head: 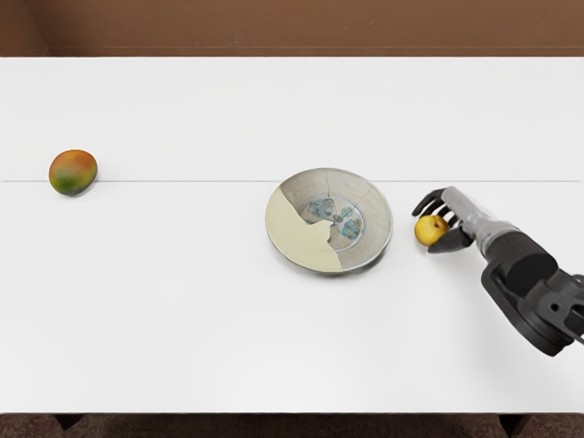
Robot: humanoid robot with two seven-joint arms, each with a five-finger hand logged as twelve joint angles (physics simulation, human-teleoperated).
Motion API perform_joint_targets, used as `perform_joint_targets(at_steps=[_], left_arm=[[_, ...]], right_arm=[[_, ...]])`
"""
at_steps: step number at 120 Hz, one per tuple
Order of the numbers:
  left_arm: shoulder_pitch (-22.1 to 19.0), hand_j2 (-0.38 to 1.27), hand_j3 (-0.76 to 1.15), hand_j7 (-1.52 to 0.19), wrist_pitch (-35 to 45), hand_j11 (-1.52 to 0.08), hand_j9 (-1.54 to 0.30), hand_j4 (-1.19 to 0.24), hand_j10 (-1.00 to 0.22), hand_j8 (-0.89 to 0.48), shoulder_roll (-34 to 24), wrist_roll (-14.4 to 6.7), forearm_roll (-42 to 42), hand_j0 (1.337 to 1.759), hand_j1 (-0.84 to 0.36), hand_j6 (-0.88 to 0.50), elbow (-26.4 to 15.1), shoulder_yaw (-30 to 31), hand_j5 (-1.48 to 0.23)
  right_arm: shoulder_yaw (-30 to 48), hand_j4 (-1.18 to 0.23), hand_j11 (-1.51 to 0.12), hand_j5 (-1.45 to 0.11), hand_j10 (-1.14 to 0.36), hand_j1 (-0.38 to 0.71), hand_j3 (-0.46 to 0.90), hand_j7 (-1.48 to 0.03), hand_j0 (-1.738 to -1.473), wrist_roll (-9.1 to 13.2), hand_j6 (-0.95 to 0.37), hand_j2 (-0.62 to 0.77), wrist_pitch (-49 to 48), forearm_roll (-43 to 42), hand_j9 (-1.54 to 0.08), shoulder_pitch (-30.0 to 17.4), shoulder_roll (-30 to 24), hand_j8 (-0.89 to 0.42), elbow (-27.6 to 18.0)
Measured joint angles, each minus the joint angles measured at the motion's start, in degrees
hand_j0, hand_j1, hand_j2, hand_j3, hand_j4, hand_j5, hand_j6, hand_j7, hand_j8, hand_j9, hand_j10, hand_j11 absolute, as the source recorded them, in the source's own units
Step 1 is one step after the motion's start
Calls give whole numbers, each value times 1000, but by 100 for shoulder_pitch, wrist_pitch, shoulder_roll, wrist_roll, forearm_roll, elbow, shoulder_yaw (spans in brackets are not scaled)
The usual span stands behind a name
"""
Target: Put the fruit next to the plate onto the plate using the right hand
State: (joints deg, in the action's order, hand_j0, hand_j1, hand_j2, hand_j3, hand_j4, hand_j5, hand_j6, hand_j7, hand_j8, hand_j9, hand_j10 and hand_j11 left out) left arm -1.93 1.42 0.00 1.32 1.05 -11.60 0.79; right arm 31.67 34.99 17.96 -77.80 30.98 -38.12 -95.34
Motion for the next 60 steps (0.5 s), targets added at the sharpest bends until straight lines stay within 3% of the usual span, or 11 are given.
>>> perform_joint_targets(at_steps=[12, 60], left_arm=[[2, 0, 0, 0, -1, 0, 0, 0, 0, 0, 0, 0, 0, 1658, 349, 0, 0, -1, 0], [6, 0, 0, 0, -1, 0, 0, 0, 0, 0, 0, 0, 0, 1658, 349, 0, 0, -1, 0]], right_arm=[[149, -577, -759, -755, -573, 272, 0, -752, -1658, 1, -506, 196, -90, 15, -753, 12, 6, -473, -56], [737, -588, -775, -780, -590, 266, 0, -771, -1658, 2, -501, 182, -581, 37, -775, 100, 280, -466, -258]])
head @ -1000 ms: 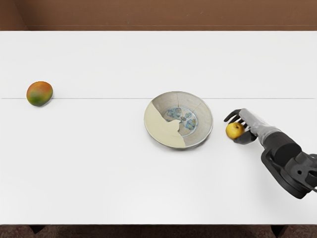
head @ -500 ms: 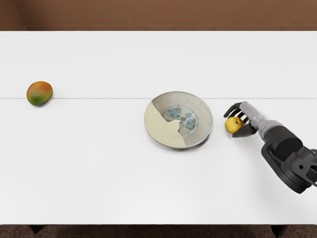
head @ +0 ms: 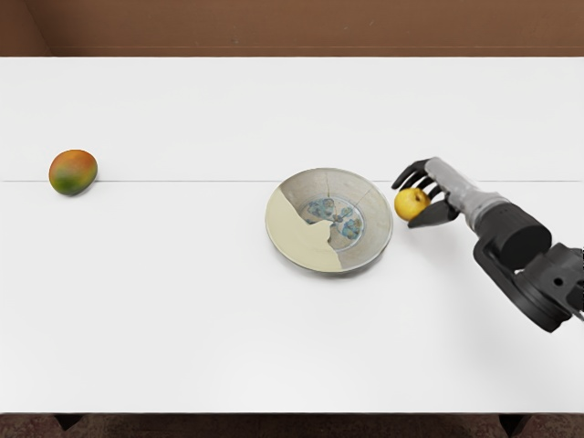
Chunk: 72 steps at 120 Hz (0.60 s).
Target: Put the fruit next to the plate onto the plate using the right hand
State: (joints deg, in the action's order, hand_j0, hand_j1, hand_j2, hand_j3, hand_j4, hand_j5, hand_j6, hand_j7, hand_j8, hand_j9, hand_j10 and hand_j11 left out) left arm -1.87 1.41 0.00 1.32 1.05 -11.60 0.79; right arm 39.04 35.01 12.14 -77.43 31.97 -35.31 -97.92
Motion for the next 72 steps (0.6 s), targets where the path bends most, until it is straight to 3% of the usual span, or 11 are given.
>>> perform_joint_targets(at_steps=[72], left_arm=[[0, 0, 0, 0, 1, 0, 0, 0, 0, 0, 0, 0, 0, 1658, 349, 0, -1, 1, 0]], right_arm=[[129, -597, -793, -802, -602, 274, 0, -789, -1658, 0, -493, 208, -105, 4, -794, 104, 1074, -457, -7]])
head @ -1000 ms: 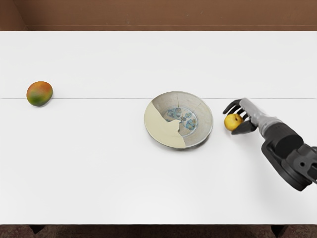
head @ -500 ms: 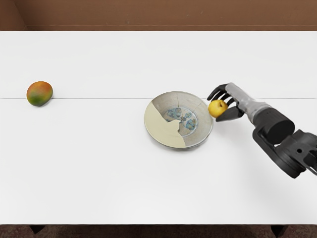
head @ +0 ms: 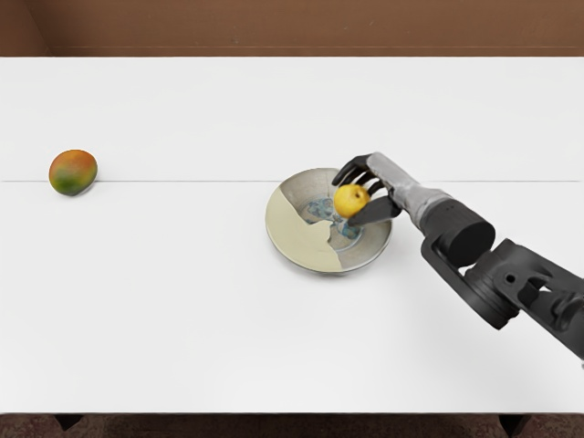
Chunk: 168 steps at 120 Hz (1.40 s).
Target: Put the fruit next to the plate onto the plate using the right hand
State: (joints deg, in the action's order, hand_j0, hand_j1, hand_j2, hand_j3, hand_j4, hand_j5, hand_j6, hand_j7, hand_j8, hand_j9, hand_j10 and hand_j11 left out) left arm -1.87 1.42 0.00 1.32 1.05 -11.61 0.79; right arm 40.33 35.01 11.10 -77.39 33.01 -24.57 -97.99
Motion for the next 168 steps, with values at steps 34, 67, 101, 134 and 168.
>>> perform_joint_targets(at_steps=[34, 67, 101, 134, 168], left_arm=[[-4, 0, 0, 0, -1, 0, 0, 0, 0, 0, 0, 0, 0, 1658, 349, 0, 0, 0, 0], [-1, 0, 0, 0, -1, 0, 0, 0, 0, 0, 0, 0, 0, 1658, 349, 0, -1, 0, 0], [6, 0, 0, 0, -1, 0, 0, 0, 0, 0, 0, 0, 0, 1658, 349, 0, -1, 2, 0], [-35, 0, 0, 0, -38, 0, 0, 0, 0, 0, 0, -5, 15, 1658, 349, 0, -13, 24, 0], [-165, 0, 0, 0, -39, 0, 0, 0, 0, 0, 0, -22, 38, 1658, 349, 0, -16, 28, 0]], right_arm=[[-264, -604, -810, -823, -611, 287, 0, -804, -1658, 0, -496, 258, 1, -1, -811, -27, 399, -457, 46], [-346, -431, -573, -578, -433, 111, 0, -568, -1658, -1, -372, 113, 58, -18, -573, -15, 489, -350, 114], [524, -124, -163, -165, -124, -216, 0, -162, -1658, -1, -110, 26, -835, 460, -163, 153, 332, -104, 141], [2364, -44, -57, -58, -44, -301, 0, -57, -1658, -1, -40, 5, -4049, 4593, -57, 326, -954, -39, 1066], [2705, -22, -29, -29, -22, -324, 0, -29, -1658, -1, -21, 0, -4574, 6008, -29, -62, -1655, -21, 2251]])
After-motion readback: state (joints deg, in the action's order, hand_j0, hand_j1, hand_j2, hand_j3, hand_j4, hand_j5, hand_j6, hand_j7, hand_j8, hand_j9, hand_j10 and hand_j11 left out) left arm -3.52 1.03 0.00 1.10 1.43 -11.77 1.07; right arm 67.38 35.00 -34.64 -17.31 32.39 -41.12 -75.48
